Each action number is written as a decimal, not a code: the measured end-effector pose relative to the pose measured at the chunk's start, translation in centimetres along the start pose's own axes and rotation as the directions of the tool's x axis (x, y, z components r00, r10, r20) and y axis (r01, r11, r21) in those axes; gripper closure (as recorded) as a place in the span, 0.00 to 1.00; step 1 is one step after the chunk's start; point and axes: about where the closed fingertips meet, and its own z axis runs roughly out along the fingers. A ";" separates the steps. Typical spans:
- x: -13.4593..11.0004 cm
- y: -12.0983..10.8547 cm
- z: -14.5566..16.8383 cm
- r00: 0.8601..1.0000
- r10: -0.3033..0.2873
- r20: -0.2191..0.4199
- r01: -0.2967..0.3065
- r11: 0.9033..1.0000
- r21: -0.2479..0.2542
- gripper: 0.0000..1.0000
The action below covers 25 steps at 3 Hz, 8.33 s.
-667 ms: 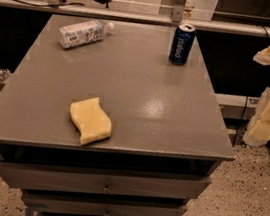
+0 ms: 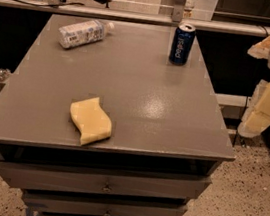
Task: Move blue plastic bottle near sponge
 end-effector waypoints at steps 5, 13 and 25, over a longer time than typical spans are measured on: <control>-23.5 -10.2 9.9 0.895 -0.229 0.383 0.184 0.971 0.150 0.00; -39.9 -20.5 26.1 0.828 -0.204 0.523 0.167 0.979 0.116 0.00; -25.2 -6.4 16.7 0.939 -0.299 0.169 0.307 0.951 -0.020 1.00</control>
Offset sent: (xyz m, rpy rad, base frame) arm 0.1312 0.1112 -0.0114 0.1217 -0.1801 0.2915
